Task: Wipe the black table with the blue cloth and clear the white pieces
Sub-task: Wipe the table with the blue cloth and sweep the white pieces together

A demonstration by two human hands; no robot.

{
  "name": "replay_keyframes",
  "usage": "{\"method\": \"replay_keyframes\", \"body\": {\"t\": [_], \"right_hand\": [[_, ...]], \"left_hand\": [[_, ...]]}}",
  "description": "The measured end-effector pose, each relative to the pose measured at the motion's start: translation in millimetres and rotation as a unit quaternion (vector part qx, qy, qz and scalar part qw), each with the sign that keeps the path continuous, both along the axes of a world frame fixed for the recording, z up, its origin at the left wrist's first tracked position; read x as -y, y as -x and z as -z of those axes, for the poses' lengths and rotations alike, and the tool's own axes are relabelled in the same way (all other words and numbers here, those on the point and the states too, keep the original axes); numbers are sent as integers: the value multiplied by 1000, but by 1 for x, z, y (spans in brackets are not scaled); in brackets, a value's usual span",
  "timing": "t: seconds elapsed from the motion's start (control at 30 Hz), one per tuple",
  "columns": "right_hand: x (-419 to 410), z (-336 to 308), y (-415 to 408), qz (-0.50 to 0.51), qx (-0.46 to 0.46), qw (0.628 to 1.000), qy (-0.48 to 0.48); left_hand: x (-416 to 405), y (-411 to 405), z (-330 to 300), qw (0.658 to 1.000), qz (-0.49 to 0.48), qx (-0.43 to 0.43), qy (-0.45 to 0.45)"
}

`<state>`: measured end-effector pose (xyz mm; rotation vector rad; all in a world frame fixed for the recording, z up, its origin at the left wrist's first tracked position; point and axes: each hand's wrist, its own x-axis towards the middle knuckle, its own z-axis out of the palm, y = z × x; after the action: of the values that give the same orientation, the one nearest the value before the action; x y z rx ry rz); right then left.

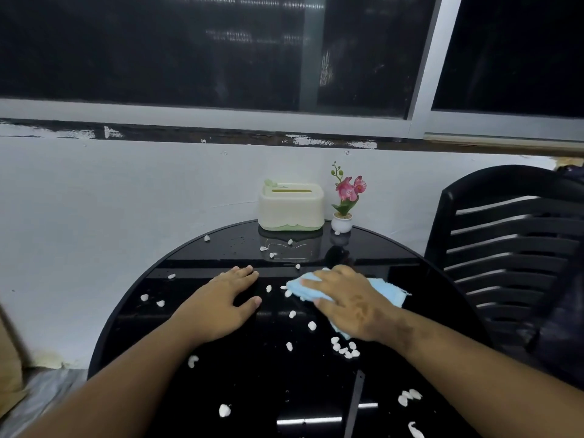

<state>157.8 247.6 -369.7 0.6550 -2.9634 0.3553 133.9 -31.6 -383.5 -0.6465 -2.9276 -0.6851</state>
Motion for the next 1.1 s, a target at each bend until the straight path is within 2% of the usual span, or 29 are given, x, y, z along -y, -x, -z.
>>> {"method": "replay_keyframes", "body": {"t": [0.13, 0.27, 0.43, 0.57, 0.73, 1.1], "right_hand": [[3, -3, -37, -24, 20, 999, 25], [-23, -4, -32, -38, 33, 998, 36], [-73, -6, 13, 44, -7, 999, -21], [-114, -3, 55, 179, -16, 984, -12], [-108, 4, 99, 249, -11, 969, 0], [-51, 3, 85, 180, -8, 983, -31]], "left_hand": [[-1, -1, 0, 1000, 5, -2, 6], [-1, -2, -1, 1000, 5, -4, 1], [0, 2, 0, 1000, 3, -11, -5], [1, 4, 2, 1000, 1, -15, -20], [1, 8, 2, 1000, -6, -13, -24], [1, 5, 4, 999, -7, -8, -42]]}}
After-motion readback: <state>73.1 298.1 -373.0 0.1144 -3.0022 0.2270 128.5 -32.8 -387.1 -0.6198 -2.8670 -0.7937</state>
